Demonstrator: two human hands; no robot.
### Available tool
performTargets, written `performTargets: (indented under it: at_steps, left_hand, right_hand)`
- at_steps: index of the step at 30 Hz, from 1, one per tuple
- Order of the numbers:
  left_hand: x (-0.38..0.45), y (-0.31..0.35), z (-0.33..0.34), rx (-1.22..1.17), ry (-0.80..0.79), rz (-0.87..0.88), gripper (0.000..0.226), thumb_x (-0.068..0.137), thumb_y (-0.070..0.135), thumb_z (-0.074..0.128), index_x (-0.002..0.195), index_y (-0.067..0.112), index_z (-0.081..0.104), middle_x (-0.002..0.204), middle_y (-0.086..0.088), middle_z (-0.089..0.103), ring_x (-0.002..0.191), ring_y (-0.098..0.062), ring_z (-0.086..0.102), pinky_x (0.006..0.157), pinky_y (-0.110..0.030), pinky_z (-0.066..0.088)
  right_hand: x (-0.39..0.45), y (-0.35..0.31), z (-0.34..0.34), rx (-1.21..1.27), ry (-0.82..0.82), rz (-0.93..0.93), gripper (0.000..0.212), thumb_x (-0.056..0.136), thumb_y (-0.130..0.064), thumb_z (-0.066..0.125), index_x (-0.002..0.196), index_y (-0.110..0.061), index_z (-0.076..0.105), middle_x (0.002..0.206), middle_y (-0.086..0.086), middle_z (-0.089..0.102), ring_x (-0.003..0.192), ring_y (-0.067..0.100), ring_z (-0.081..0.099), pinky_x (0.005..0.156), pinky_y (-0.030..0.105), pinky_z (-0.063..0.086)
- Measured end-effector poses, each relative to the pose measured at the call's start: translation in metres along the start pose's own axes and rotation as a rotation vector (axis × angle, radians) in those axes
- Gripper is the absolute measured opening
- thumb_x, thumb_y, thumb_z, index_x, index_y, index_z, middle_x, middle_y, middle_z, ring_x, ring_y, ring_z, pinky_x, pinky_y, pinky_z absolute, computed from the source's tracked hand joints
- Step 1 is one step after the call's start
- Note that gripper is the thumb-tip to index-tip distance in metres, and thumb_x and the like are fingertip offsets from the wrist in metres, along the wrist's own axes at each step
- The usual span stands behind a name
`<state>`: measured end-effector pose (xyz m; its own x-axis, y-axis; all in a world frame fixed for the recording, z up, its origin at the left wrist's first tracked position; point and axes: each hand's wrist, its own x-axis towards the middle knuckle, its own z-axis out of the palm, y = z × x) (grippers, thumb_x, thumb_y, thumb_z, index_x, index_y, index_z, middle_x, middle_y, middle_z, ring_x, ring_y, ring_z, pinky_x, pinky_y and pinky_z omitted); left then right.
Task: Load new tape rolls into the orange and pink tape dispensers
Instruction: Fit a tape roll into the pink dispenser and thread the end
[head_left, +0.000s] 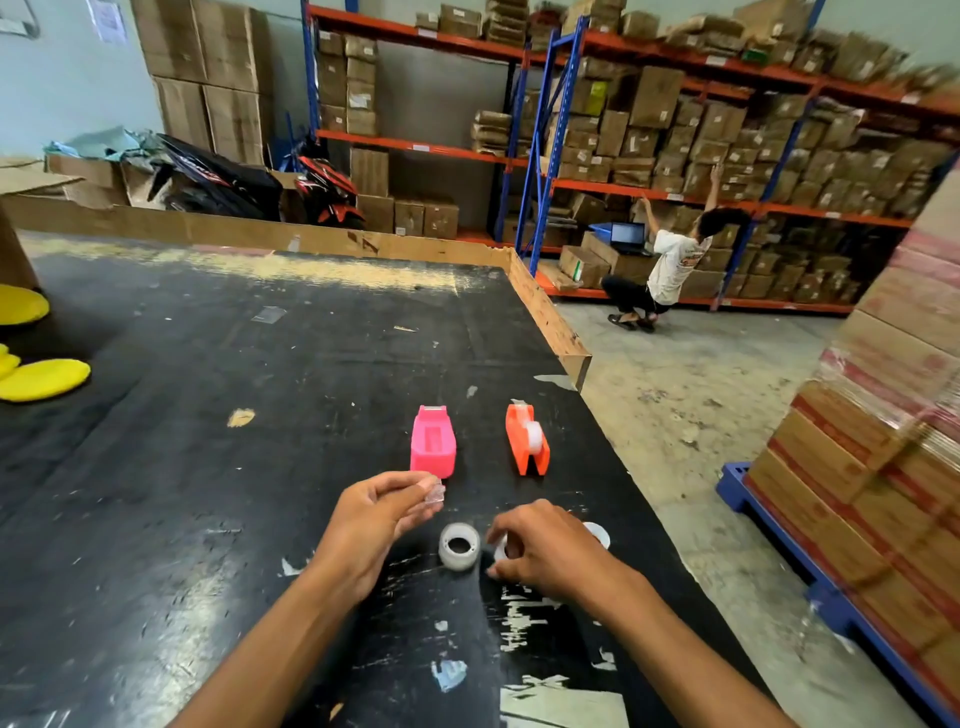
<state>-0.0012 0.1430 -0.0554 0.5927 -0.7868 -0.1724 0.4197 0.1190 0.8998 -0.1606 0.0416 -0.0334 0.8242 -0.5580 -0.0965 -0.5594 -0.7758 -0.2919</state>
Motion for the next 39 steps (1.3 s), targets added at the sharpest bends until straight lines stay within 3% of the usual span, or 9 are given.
performTargets:
  at_steps: [6, 9, 13, 15, 17, 20, 22, 33, 39]
  left_hand:
    - [-0.010, 0.005, -0.012, -0.007, 0.023, 0.004, 0.010, 0.081, -0.001, 0.066, 0.090, 0.001, 0.070, 0.079, -0.010, 0.076, 0.073, -0.019, 0.072, 0.065, -0.018, 0.059]
    - [-0.015, 0.008, -0.017, 0.008, 0.037, 0.004, 0.011, 0.081, -0.001, 0.067, 0.090, 0.002, 0.071, 0.081, -0.012, 0.075, 0.074, -0.019, 0.072, 0.063, -0.017, 0.059]
    - [-0.020, 0.009, -0.022, 0.021, 0.056, -0.010, 0.011, 0.081, 0.001, 0.068, 0.092, 0.002, 0.071, 0.084, -0.013, 0.075, 0.071, -0.018, 0.073, 0.062, -0.018, 0.058]
    - [-0.022, 0.009, -0.025, 0.014, 0.067, -0.011, 0.010, 0.081, 0.001, 0.068, 0.091, 0.003, 0.071, 0.082, -0.013, 0.076, 0.070, -0.018, 0.073, 0.062, -0.018, 0.058]
    - [-0.023, 0.011, -0.026, 0.004, 0.071, -0.009, 0.009, 0.081, 0.001, 0.068, 0.089, 0.004, 0.071, 0.080, -0.012, 0.076, 0.070, -0.018, 0.073, 0.062, -0.018, 0.058]
    - [-0.025, 0.013, -0.027, -0.001, 0.070, -0.009, 0.008, 0.081, 0.003, 0.068, 0.088, 0.004, 0.071, 0.078, -0.011, 0.077, 0.071, -0.017, 0.073, 0.064, -0.018, 0.058]
    - [-0.026, 0.014, -0.025, -0.009, 0.052, -0.007, 0.009, 0.080, 0.004, 0.068, 0.089, 0.003, 0.072, 0.079, -0.012, 0.077, 0.071, -0.017, 0.073, 0.064, -0.018, 0.058]
    - [-0.029, 0.017, -0.007, 0.017, -0.014, 0.119, 0.023, 0.065, 0.017, 0.071, 0.086, 0.007, 0.076, 0.086, -0.010, 0.078, 0.081, -0.017, 0.072, 0.072, -0.024, 0.055]
    - [-0.034, 0.020, 0.005, 0.097, -0.025, 0.168, 0.021, 0.086, 0.009, 0.060, 0.085, 0.012, 0.081, 0.094, -0.014, 0.078, 0.099, -0.027, 0.069, 0.093, -0.040, 0.051]
  right_hand:
    - [0.007, -0.013, -0.007, -0.013, 0.074, -0.037, 0.036, 0.078, -0.043, 0.071, 0.105, -0.021, 0.067, 0.101, 0.003, 0.069, 0.094, 0.022, 0.062, 0.068, 0.031, 0.041]
    - [0.014, -0.029, -0.001, -0.069, 0.034, -0.037, 0.051, 0.074, -0.051, 0.070, 0.110, -0.015, 0.063, 0.109, 0.006, 0.065, 0.103, 0.026, 0.059, 0.081, 0.039, 0.050]
    - [0.022, -0.036, 0.011, -0.101, 0.010, -0.013, 0.040, 0.074, -0.046, 0.071, 0.099, -0.016, 0.064, 0.107, 0.008, 0.068, 0.103, 0.031, 0.061, 0.077, 0.037, 0.047]
    - [0.025, -0.035, 0.012, 0.026, 0.043, -0.022, 0.033, 0.074, -0.039, 0.069, 0.100, -0.020, 0.063, 0.104, 0.006, 0.068, 0.101, 0.029, 0.063, 0.079, 0.039, 0.051]
    - [0.023, -0.036, 0.007, 0.311, 0.108, -0.024, 0.043, 0.075, -0.027, 0.073, 0.116, -0.025, 0.060, 0.102, 0.000, 0.067, 0.098, 0.020, 0.064, 0.086, 0.037, 0.053]
    - [0.019, -0.041, -0.008, 0.718, 0.161, -0.087, 0.056, 0.075, -0.007, 0.077, 0.126, -0.018, 0.056, 0.091, -0.009, 0.064, 0.082, 0.005, 0.064, 0.079, 0.017, 0.054]
    - [0.016, -0.043, -0.014, 0.814, 0.149, -0.134, 0.058, 0.074, -0.001, 0.077, 0.126, -0.015, 0.056, 0.093, -0.011, 0.064, 0.079, -0.002, 0.065, 0.078, 0.012, 0.053]
    - [0.017, -0.034, -0.012, 0.759, 0.265, -0.286, 0.073, 0.071, -0.006, 0.081, 0.120, -0.047, 0.048, 0.107, -0.008, 0.068, 0.100, 0.009, 0.069, 0.087, 0.019, 0.055]
    - [0.019, -0.031, -0.012, 0.738, 0.294, -0.318, 0.077, 0.071, -0.007, 0.081, 0.125, -0.047, 0.043, 0.109, -0.011, 0.067, 0.101, 0.003, 0.068, 0.087, 0.016, 0.054]
